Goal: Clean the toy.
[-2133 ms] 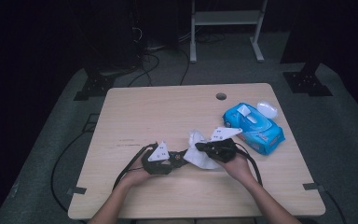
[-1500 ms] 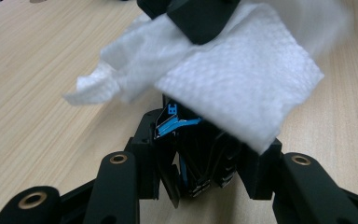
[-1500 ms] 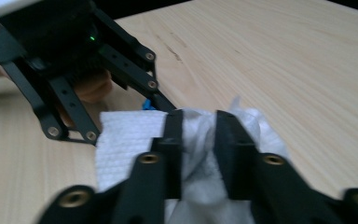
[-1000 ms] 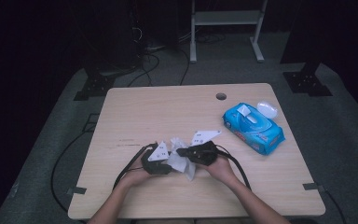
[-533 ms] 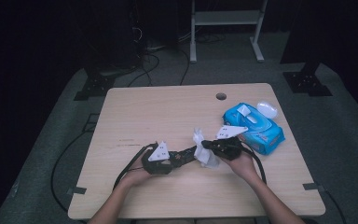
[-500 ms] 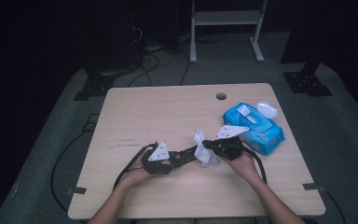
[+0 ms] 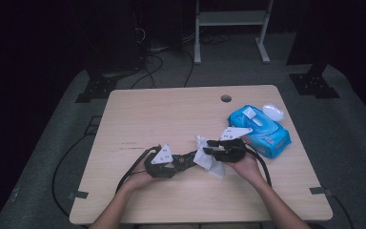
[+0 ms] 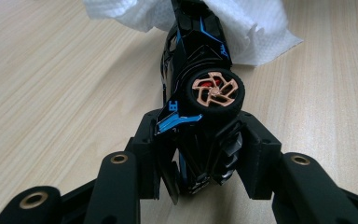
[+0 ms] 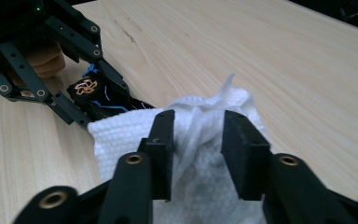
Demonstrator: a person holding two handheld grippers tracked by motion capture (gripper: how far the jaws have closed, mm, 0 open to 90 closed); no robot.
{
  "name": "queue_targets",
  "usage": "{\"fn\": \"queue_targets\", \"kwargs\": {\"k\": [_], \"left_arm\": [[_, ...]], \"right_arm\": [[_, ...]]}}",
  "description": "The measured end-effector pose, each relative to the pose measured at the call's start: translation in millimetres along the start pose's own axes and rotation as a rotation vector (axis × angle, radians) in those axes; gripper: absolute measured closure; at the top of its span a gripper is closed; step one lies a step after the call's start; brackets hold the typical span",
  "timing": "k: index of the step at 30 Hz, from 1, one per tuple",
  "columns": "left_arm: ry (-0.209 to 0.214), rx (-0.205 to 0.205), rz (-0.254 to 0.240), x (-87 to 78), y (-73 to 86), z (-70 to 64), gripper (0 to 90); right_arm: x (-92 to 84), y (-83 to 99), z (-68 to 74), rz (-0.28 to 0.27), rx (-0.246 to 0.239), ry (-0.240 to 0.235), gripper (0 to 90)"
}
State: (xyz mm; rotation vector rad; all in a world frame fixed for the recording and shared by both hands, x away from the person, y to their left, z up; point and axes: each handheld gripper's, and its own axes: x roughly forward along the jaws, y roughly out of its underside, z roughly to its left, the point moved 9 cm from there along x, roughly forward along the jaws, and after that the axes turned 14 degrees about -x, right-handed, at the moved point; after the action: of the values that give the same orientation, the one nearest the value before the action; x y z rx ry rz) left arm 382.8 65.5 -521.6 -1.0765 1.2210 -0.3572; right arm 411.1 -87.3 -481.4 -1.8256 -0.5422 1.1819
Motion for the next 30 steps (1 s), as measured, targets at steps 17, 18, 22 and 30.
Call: {"fn": "queue_targets", "kwargs": {"k": [17, 18, 22, 30], "left_arm": [[-0.005, 0.0, 0.121, 5.5, -6.8, 0.2, 49.9], [-0.007, -0.006, 0.122, 3.8, -5.2, 0.7, 53.4], [-0.012, -0.037, 0.118, -4.1, -0.4, 5.8, 55.3], [-0.034, -0.044, 0.142, -12.0, 1.9, 9.9, 45.4]], "right_arm": [[13.0, -6.6, 14.5, -0.061, 0.019, -0.029, 76.6], [14.5, -8.2, 15.9, -0.065, 0.011, -0.026, 79.2], [11.8, -7.6, 14.6, -0.079, 0.025, -0.034, 86.8], [10.8, 8.0, 11.4, -0.049, 0.072, -0.04, 86.8]]}}
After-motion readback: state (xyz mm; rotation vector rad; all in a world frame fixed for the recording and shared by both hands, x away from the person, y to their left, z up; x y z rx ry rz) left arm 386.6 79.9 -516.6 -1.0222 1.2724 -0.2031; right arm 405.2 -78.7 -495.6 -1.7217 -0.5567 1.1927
